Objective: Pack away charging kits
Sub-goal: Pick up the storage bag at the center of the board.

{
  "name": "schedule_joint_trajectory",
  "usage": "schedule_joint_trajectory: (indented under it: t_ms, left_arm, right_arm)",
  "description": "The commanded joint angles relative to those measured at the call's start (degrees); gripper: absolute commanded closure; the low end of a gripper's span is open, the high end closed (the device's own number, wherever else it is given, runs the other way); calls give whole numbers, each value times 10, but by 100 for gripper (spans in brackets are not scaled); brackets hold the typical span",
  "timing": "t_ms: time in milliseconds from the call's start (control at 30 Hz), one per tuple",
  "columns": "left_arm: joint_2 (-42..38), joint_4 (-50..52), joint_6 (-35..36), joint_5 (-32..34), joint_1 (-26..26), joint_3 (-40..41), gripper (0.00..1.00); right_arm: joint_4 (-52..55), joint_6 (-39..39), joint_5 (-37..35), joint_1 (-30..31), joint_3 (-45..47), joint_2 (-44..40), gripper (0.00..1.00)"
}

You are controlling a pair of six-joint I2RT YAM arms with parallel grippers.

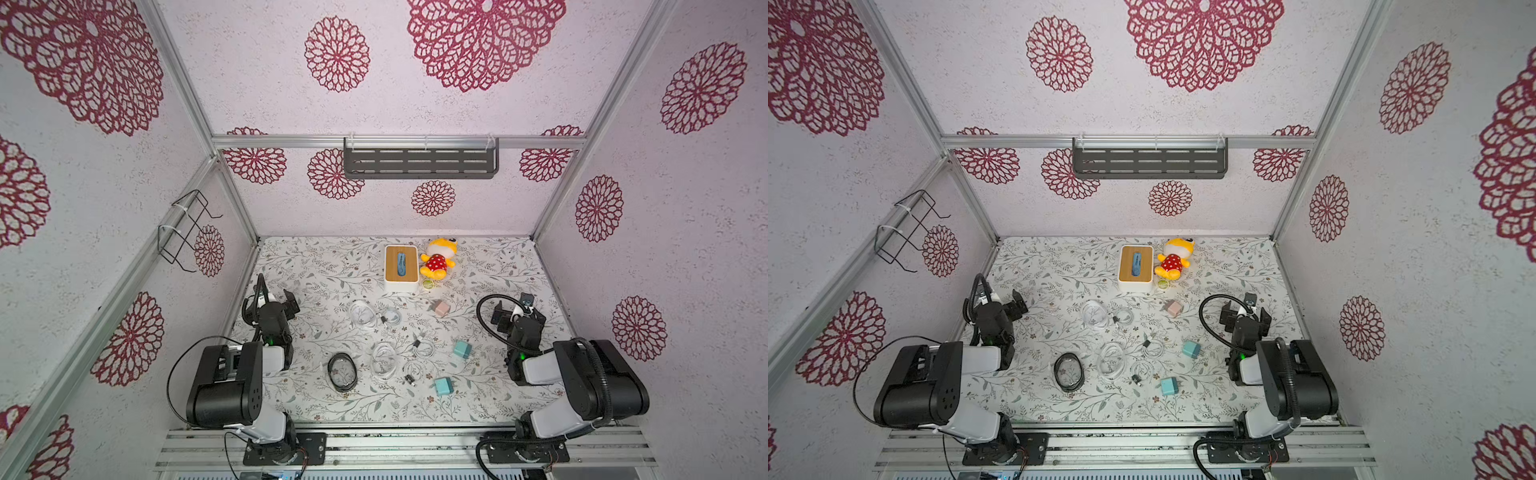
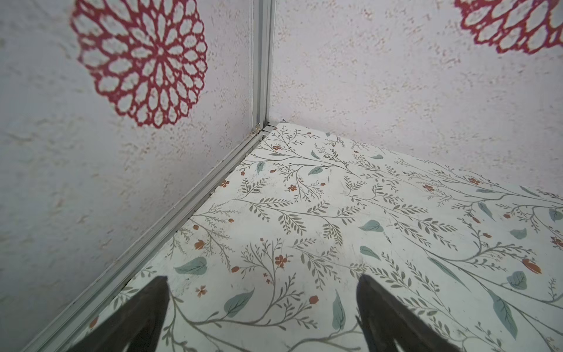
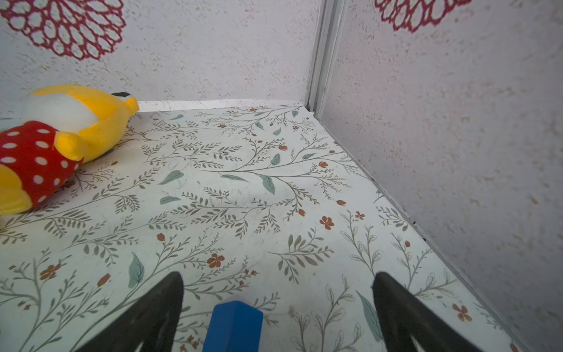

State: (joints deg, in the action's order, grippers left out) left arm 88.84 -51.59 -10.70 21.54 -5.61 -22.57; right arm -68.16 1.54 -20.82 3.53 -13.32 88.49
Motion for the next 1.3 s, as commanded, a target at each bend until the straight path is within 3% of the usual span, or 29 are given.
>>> schedule_joint_trajectory:
  t_ms: [0, 833, 967, 1033, 1133, 1200, 1267]
  left_arm:
    - [2, -1, 10, 0, 2, -10, 2]
    - [2, -2, 10, -1, 2, -8, 2]
    - [0, -6, 11, -3, 3, -5, 2]
    - [-14, -6, 21, 11, 11, -4, 2]
    - [-95, 156, 12, 93, 43, -54, 2]
    - [-137, 301, -32, 63, 46, -114, 2]
    - [-159, 415, -93, 6, 50, -177, 2]
  right_arm:
    - [-15, 7, -7, 2, -8, -4, 1]
    - [-30, 7, -8, 2, -1, -6, 1]
    - [-22, 7, -32, 7, 29, -73, 1]
    - [112, 41, -80, 14, 9, -162, 1]
    - [430, 207, -141, 13, -85, -283, 1]
    - [618, 338, -130, 13, -143, -330, 1]
    - [687, 352, -61, 13, -174, -351, 1]
